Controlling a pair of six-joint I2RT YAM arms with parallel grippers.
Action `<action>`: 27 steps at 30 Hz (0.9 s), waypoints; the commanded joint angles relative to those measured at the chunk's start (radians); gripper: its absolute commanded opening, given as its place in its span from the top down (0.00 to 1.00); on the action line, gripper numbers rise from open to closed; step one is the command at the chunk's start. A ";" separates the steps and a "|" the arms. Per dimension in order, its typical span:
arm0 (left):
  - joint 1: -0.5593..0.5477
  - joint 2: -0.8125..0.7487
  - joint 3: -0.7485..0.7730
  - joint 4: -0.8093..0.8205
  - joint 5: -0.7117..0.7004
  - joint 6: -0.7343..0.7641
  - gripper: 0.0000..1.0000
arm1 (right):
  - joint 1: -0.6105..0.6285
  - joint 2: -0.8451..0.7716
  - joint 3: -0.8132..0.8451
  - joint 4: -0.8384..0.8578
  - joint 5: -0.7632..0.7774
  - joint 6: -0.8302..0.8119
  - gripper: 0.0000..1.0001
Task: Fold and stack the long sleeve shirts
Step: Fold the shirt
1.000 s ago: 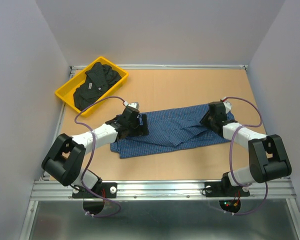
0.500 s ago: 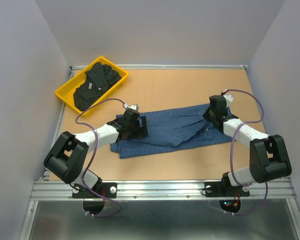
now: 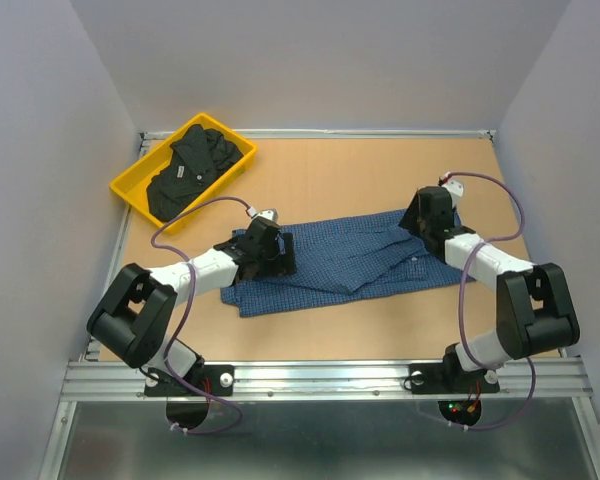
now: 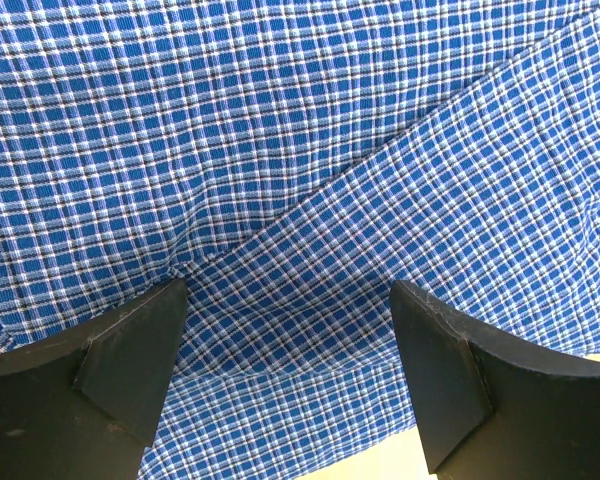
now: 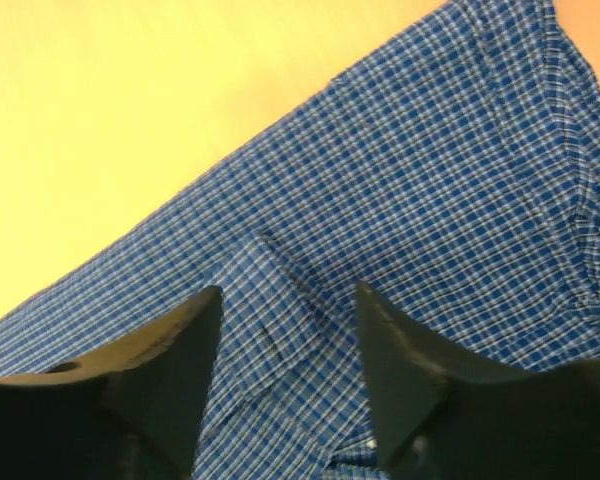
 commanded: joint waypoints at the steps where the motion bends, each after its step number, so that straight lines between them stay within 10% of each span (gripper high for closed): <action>1: -0.011 -0.044 0.012 -0.033 -0.019 -0.008 0.05 | -0.008 -0.107 0.044 0.053 -0.074 -0.064 0.34; 9: -0.011 -0.105 0.035 -0.082 -0.100 -0.029 0.05 | 0.062 -0.221 -0.002 0.061 -0.633 0.051 0.27; 27: -0.011 0.010 -0.017 -0.057 -0.155 -0.063 0.08 | 0.360 0.054 -0.345 0.691 -0.852 0.362 0.28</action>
